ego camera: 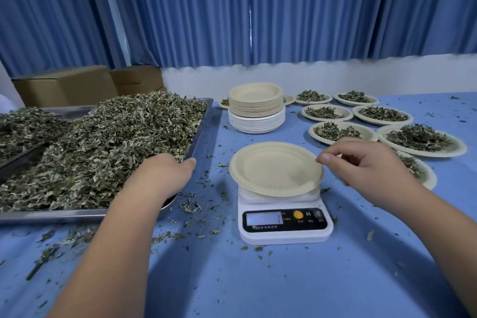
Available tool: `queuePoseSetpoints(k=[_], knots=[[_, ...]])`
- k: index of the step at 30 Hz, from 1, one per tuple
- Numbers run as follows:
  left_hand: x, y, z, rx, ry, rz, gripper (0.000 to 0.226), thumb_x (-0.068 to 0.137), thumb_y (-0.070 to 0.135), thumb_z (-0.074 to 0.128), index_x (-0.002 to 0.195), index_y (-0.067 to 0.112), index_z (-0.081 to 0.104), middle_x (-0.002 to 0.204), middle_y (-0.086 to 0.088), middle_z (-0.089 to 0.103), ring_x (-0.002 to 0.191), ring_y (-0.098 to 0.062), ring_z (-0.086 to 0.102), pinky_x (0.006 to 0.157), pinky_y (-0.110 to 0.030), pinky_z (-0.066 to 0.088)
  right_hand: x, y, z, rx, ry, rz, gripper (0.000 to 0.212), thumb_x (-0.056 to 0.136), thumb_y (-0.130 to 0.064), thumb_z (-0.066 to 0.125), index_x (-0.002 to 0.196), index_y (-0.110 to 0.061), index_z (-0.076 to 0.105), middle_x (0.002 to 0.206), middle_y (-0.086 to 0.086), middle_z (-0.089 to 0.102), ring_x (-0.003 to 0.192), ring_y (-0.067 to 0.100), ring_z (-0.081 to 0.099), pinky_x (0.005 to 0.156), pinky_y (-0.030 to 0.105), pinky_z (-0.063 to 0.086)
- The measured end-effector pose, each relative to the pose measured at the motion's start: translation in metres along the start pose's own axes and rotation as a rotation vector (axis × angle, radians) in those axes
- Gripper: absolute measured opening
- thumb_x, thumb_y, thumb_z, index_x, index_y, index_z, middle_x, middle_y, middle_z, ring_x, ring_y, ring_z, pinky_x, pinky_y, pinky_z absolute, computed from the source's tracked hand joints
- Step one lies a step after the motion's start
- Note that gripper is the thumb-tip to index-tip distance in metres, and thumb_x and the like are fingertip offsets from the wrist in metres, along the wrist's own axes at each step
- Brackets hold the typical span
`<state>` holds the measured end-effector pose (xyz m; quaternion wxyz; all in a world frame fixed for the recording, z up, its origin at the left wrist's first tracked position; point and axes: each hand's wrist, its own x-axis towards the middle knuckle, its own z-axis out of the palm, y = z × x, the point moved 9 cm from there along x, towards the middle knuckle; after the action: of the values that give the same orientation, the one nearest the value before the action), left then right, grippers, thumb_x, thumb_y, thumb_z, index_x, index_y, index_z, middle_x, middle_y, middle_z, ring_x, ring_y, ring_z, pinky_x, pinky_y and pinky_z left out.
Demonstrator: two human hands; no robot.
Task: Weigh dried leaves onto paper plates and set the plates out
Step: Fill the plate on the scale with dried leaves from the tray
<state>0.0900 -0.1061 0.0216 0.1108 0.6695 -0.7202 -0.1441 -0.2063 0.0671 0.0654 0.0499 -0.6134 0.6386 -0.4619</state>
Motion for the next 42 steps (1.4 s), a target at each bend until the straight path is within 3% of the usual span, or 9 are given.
queuePoseSetpoints(k=[5, 8, 11, 15, 19, 24, 30, 36, 42], knots=[[-0.004, -0.007, 0.003, 0.14, -0.051, -0.068, 0.073, 0.096, 0.064, 0.029, 0.142, 0.009, 0.04, 0.138, -0.013, 0.05, 0.118, -0.032, 0.051, 0.092, -0.038, 0.044, -0.001, -0.005, -0.002, -0.008, 0.016, -0.006, 0.02, 0.088, -0.016, 0.065, 0.073, -0.026, 0.072, 0.067, -0.006, 0.06, 0.049, 0.006, 0.044, 0.049, 0.011, 0.034], [-0.007, 0.0, 0.017, 0.168, -0.143, -0.034, 0.071, 0.097, 0.061, 0.031, 0.141, 0.007, 0.041, 0.116, -0.007, 0.057, 0.095, -0.023, 0.054, 0.083, -0.032, 0.04, -0.004, 0.002, 0.0, 0.003, -0.105, 0.083, 0.032, 0.09, -0.021, 0.063, 0.058, -0.018, 0.067, 0.045, -0.006, 0.045, 0.038, 0.007, 0.033, 0.04, 0.013, 0.028], [-0.004, 0.003, 0.018, 0.162, -0.112, -0.027, 0.068, 0.095, 0.064, 0.032, 0.136, 0.011, 0.045, 0.088, 0.001, 0.05, 0.085, -0.021, 0.052, 0.087, -0.035, 0.045, -0.017, 0.022, 0.017, -0.026, -0.462, 0.33, 0.043, 0.09, -0.027, 0.06, 0.05, -0.012, 0.06, 0.042, 0.001, 0.042, 0.037, 0.013, 0.032, 0.038, 0.016, 0.027], [0.002, -0.003, 0.016, 0.151, -0.049, -0.054, 0.07, 0.093, 0.067, 0.033, 0.136, 0.013, 0.042, 0.119, -0.007, 0.055, 0.108, -0.029, 0.054, 0.098, -0.045, 0.045, -0.033, 0.04, 0.034, -0.145, -0.664, 0.466, 0.038, 0.089, -0.03, 0.061, 0.056, -0.012, 0.064, 0.042, 0.001, 0.045, 0.036, 0.016, 0.036, 0.041, 0.017, 0.029], [0.005, -0.008, 0.014, 0.113, 0.015, -0.083, 0.077, 0.09, 0.071, 0.031, 0.145, 0.016, 0.032, 0.148, -0.015, 0.033, 0.126, -0.037, 0.044, 0.101, -0.049, 0.043, -0.037, 0.043, 0.044, -0.122, -0.691, 0.483, 0.039, 0.084, -0.043, 0.065, 0.058, -0.015, 0.065, 0.043, 0.001, 0.045, 0.037, 0.016, 0.036, 0.042, 0.019, 0.029], [0.01, -0.005, 0.022, -0.009, -0.036, -0.031, 0.083, 0.089, 0.074, 0.029, 0.153, 0.021, 0.019, 0.158, -0.013, 0.017, 0.14, -0.038, 0.028, 0.107, -0.053, 0.033, -0.04, 0.043, 0.049, -0.083, -0.719, 0.506, 0.037, 0.079, -0.043, 0.07, 0.055, -0.016, 0.063, 0.044, 0.001, 0.046, 0.038, 0.017, 0.034, 0.042, 0.019, 0.029], [0.017, -0.009, 0.031, -0.064, -0.114, 0.001, 0.083, 0.091, 0.073, 0.024, 0.154, 0.019, 0.019, 0.158, -0.008, 0.026, 0.142, -0.032, 0.03, 0.11, -0.048, 0.029, -0.044, 0.043, 0.054, -0.042, -0.737, 0.558, 0.034, 0.079, -0.037, 0.07, 0.053, -0.015, 0.062, 0.045, 0.001, 0.043, 0.039, 0.017, 0.033, 0.041, 0.02, 0.032], [0.022, -0.011, 0.019, 0.063, 0.012, 0.032, 0.081, 0.089, 0.075, 0.02, 0.141, 0.017, 0.043, 0.137, -0.008, 0.051, 0.119, -0.03, 0.05, 0.091, -0.041, 0.043, -0.045, 0.045, 0.055, -0.046, -0.745, 0.57, 0.037, 0.084, -0.035, 0.066, 0.054, -0.015, 0.063, 0.046, 0.002, 0.044, 0.04, 0.017, 0.034, 0.041, 0.019, 0.036], [0.022, -0.002, 0.019, -0.144, -0.078, 0.165, 0.085, 0.083, 0.078, 0.018, 0.151, 0.028, 0.028, 0.16, -0.002, 0.023, 0.146, -0.027, 0.022, 0.117, -0.049, 0.019, -0.046, 0.046, 0.054, -0.038, -0.746, 0.568, 0.038, 0.084, -0.039, 0.066, 0.056, -0.014, 0.065, 0.047, 0.002, 0.046, 0.04, 0.016, 0.036, 0.039, 0.018, 0.034]])
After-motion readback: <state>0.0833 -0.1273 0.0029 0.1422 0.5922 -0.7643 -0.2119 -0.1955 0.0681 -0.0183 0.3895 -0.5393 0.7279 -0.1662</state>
